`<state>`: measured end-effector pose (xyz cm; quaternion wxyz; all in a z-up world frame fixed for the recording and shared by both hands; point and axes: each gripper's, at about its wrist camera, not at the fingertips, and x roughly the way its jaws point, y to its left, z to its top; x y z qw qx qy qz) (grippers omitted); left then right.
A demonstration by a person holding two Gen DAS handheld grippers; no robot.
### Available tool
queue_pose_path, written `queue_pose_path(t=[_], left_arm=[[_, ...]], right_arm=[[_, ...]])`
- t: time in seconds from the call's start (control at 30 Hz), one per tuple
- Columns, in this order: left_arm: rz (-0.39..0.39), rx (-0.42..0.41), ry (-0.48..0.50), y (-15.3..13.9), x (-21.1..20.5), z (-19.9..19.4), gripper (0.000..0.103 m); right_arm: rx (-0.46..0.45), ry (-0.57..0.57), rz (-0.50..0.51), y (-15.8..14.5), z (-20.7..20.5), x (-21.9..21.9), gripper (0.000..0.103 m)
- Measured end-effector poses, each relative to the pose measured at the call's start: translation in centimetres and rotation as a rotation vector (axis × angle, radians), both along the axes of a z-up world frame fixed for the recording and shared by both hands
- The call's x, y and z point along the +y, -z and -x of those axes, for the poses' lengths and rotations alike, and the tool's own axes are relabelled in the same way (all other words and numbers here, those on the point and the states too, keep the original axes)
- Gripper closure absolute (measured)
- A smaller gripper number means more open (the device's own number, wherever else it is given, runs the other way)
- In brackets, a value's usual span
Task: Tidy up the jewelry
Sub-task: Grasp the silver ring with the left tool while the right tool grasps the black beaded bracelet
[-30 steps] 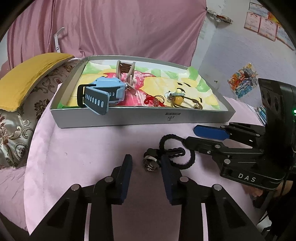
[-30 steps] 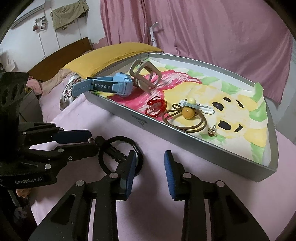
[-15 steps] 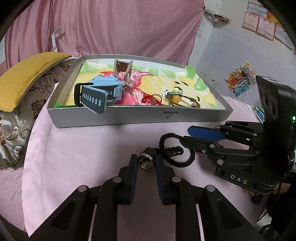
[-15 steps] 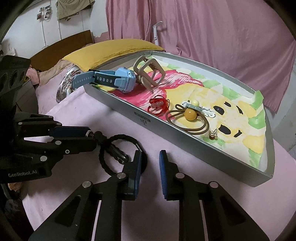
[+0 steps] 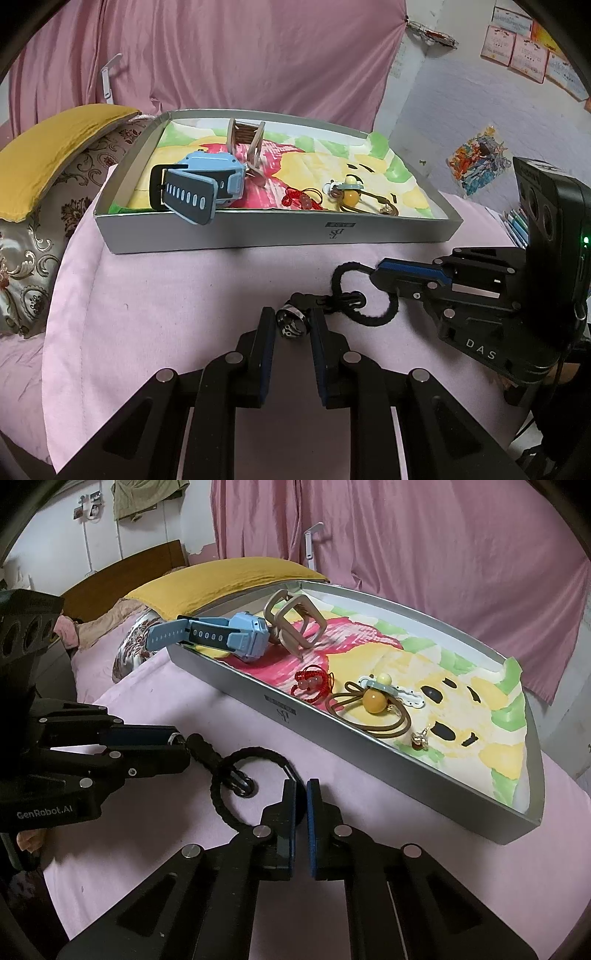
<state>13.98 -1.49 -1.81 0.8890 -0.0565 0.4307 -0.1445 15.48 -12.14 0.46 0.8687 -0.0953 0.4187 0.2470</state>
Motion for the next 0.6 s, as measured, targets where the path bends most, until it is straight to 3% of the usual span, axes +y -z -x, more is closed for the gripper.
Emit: queue_pose_path(t=[0.6], left_arm=[[0.036, -0.041, 0.016, -0.4, 0.6, 1.0, 0.086]], right_arm=[[-0.005, 0.054, -0.057, -0.3, 1.5, -2.2, 0.099]])
